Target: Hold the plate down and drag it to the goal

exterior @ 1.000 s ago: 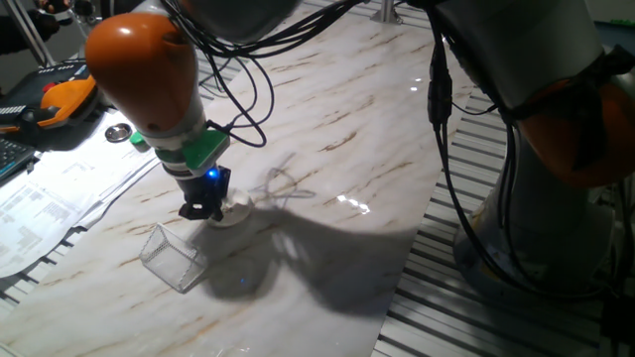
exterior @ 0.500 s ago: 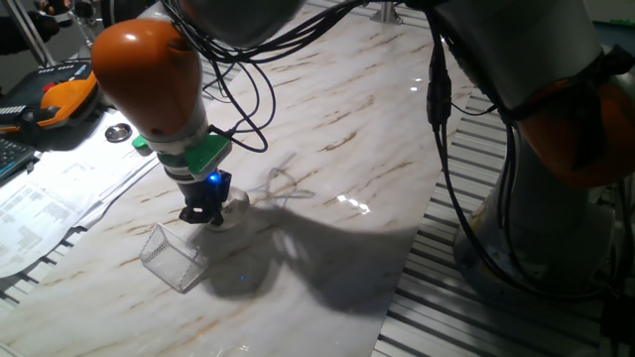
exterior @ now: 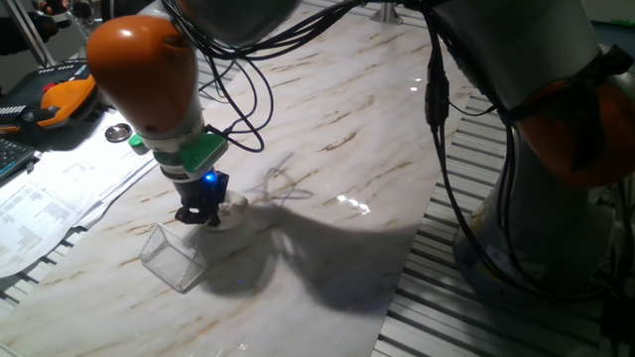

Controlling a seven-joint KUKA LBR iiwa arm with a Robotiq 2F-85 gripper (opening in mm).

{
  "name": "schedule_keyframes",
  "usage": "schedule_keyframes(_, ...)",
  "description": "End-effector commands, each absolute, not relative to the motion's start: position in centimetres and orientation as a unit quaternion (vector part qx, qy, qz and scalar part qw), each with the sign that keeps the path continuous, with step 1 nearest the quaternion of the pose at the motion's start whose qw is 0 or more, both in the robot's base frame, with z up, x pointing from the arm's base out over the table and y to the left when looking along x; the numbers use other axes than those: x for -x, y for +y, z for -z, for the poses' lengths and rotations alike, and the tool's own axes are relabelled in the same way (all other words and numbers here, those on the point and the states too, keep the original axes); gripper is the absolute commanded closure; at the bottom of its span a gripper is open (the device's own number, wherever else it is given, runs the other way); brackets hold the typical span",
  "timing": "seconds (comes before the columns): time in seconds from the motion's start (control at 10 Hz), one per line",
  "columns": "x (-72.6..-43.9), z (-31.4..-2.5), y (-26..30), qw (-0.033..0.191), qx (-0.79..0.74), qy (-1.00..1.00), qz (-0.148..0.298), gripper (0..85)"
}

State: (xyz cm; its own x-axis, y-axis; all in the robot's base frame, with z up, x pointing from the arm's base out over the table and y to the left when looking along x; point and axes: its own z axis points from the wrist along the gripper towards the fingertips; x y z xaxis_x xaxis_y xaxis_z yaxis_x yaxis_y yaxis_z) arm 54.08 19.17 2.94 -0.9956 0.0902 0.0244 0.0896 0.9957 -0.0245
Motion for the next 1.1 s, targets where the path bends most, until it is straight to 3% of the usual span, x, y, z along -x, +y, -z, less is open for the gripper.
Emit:
schedule_keyframes(0.0,-54.1,-3.0,19.3,0.015,0.047,-0.999,-0.007,85.0)
schedule_keyframes(1.0,-54.0,-2.9,22.1,0.025,0.081,-0.996,0.011,85.0)
